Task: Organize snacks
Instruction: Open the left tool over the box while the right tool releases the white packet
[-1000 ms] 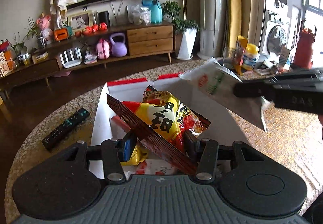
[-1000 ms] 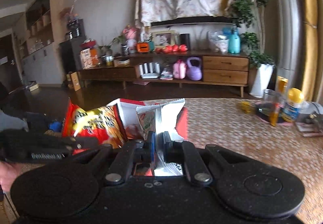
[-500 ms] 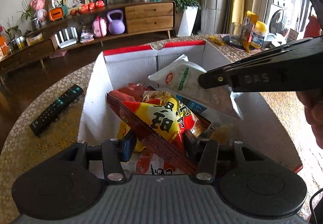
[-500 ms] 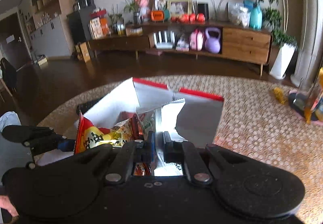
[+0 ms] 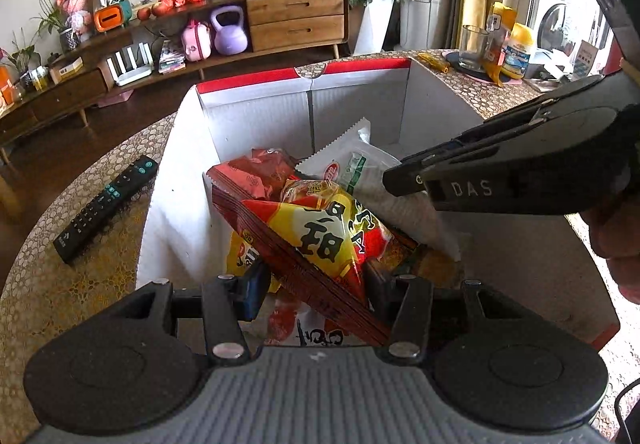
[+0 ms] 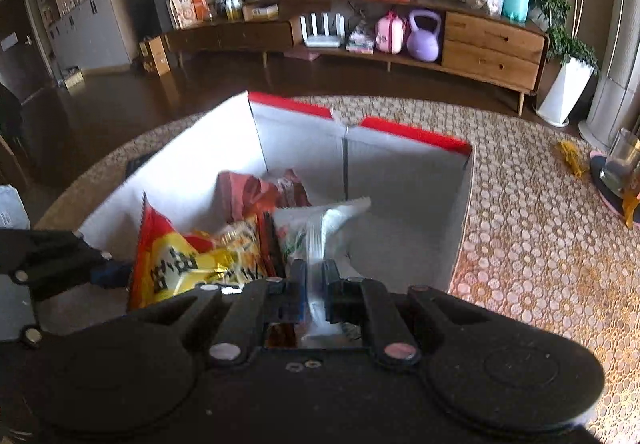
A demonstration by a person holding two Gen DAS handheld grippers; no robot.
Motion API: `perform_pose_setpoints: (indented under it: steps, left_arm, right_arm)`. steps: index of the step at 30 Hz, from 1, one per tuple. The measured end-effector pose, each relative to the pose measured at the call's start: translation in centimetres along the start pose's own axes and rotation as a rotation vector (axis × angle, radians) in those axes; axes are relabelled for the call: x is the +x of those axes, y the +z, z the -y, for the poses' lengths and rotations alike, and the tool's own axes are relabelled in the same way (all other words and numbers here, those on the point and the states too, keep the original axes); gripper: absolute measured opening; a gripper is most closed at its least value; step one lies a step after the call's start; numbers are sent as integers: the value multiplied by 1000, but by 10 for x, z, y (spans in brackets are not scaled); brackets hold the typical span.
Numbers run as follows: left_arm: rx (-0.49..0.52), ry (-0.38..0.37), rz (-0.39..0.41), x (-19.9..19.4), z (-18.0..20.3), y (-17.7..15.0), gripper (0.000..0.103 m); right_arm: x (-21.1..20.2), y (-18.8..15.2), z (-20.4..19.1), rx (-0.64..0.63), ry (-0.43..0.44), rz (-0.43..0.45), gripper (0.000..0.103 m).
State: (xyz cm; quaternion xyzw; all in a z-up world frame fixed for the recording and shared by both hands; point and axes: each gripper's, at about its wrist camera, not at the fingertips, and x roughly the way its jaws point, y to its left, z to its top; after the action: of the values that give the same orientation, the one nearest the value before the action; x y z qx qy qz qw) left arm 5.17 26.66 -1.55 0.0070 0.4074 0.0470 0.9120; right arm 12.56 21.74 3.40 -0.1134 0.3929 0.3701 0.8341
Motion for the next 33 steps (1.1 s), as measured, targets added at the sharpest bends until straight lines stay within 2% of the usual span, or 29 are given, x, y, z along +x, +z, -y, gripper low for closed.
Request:
perform_pose_setpoints:
  steps: [3, 6, 13, 18, 21, 24, 29, 33]
  left_arm:
    - [-5, 5, -6, -1, 0, 0, 51]
    - [-13, 6, -1, -4, 0, -1, 51]
    - [-33, 23, 20, -18, 3, 0, 53]
    - [-84, 43, 78, -43, 6, -2, 67]
    - [-122, 52, 106, -58, 10, -4, 69]
    - [-159, 77, 137, -72, 17, -9, 82]
    - [-224, 115, 154, -91, 30, -18, 82]
    - [-267, 140, 171, -103, 41, -26, 93]
  right_arm:
    - [-1, 0, 0, -3, -2, -3, 9]
    - [-6, 2, 0, 1, -1, 8, 16]
    - [-25, 4, 3, -1, 2, 64, 17]
    - [-44, 2, 1, -7, 1, 113, 19]
    - [-62, -3, 4, 16, 7, 160, 22]
    - [-82, -10, 7, 40, 16, 209, 26]
    - [-117, -30, 13, 71, 9, 287, 33]
    - [-137, -50, 23, 114, -20, 328, 36]
